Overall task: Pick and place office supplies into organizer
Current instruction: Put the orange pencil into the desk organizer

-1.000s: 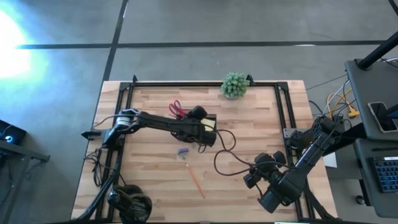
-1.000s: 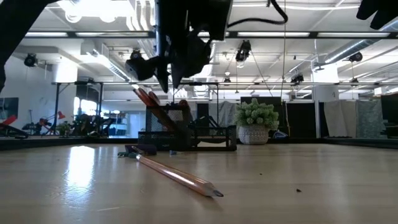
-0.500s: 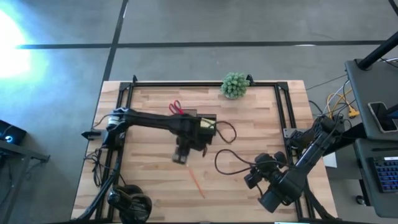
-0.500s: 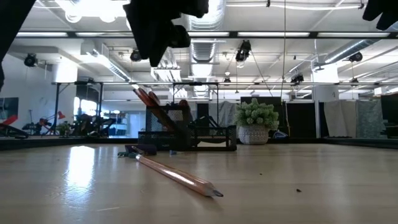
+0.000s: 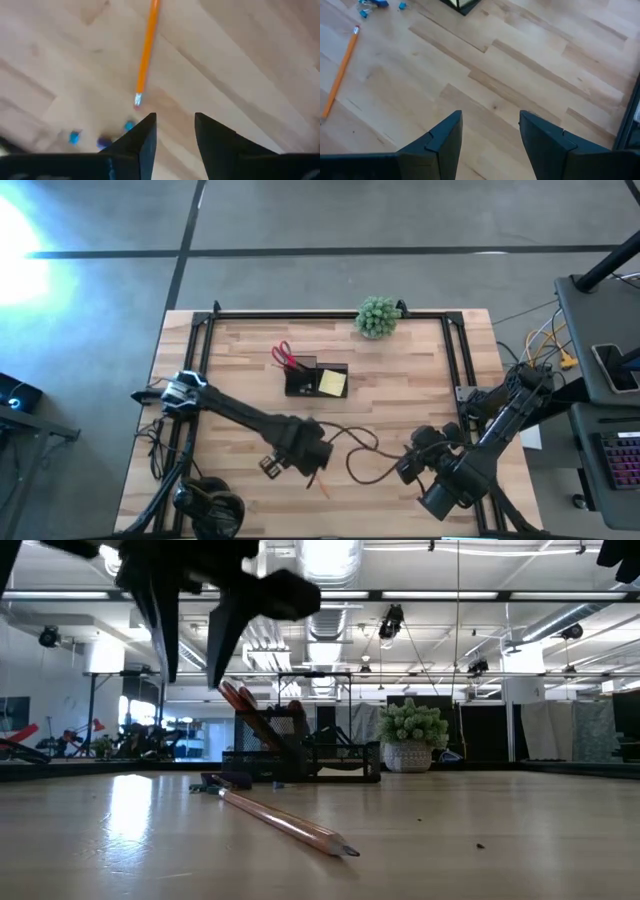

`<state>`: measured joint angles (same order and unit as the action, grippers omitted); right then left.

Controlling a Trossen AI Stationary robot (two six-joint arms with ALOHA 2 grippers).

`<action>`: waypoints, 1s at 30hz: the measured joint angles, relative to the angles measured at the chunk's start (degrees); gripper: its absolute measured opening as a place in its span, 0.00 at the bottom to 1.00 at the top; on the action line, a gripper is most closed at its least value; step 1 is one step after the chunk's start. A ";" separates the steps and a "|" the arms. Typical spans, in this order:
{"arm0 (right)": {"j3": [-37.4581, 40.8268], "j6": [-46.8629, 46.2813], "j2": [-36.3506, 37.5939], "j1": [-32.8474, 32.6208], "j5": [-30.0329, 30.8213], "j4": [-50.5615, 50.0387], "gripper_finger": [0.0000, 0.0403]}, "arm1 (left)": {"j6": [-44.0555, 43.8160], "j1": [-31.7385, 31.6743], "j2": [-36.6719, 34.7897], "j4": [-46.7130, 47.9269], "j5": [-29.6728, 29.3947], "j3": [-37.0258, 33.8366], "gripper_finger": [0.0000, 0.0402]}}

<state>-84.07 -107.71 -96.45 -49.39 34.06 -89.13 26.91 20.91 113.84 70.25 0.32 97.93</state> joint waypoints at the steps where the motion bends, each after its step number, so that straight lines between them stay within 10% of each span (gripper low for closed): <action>1: 0.00 -0.08 0.06 -0.13 -0.12 0.41 0.46 | -1.26 0.33 0.00 -2.28 -0.13 -1.67 0.29; 17: 4.95 2.13 -2.82 -7.32 -3.93 31.96 0.46 | -29.69 1.64 -15.39 -30.68 -0.36 -20.62 0.29; 30: 12.12 11.44 -8.74 2.74 -2.94 67.61 0.46 | -55.01 2.08 -37.36 -47.96 -3.06 -48.34 0.29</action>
<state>-71.95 -96.27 -105.19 -46.65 31.12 -21.52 -28.11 22.99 76.49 22.29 -2.74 49.59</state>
